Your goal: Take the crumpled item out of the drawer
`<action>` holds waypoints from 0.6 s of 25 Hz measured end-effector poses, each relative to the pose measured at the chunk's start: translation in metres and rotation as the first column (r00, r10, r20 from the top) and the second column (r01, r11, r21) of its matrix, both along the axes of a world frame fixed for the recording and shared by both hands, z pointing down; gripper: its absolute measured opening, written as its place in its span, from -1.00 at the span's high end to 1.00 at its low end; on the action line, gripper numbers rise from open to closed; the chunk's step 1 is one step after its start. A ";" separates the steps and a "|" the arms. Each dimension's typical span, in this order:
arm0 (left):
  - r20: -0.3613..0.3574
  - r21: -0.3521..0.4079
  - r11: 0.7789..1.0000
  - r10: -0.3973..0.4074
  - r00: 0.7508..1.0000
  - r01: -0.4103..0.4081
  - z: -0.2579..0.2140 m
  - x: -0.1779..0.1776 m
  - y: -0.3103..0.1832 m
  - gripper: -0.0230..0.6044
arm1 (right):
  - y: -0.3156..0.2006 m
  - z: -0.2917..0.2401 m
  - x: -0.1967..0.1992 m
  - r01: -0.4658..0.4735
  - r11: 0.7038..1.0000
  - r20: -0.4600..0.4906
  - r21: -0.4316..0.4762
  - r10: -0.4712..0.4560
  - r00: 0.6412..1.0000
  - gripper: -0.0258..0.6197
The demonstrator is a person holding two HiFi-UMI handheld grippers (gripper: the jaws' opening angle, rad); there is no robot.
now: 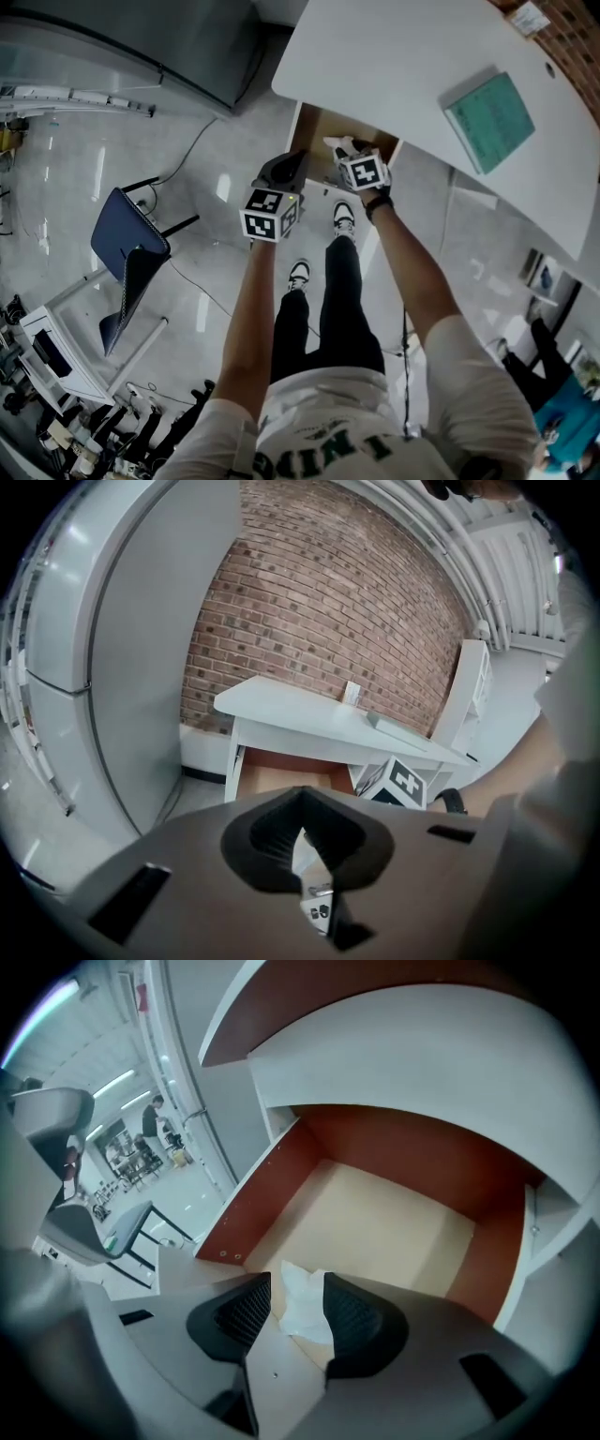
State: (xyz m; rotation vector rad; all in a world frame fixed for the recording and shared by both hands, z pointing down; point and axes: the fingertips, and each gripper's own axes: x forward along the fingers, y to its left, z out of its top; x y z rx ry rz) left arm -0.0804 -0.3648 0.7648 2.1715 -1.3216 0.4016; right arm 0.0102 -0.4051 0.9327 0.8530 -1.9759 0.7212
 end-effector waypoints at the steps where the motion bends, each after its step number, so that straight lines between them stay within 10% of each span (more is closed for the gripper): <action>1: 0.002 -0.002 1.000 -0.001 1.000 0.001 0.002 -0.002 0.000 0.95 | -0.001 0.004 0.000 0.016 1.000 -0.013 0.005 -0.016 1.000 0.44; 15: -0.048 -0.045 0.997 -0.067 0.997 0.065 0.029 -0.006 0.014 0.95 | -0.031 0.043 0.008 0.070 0.996 -0.113 0.058 -0.063 0.992 0.46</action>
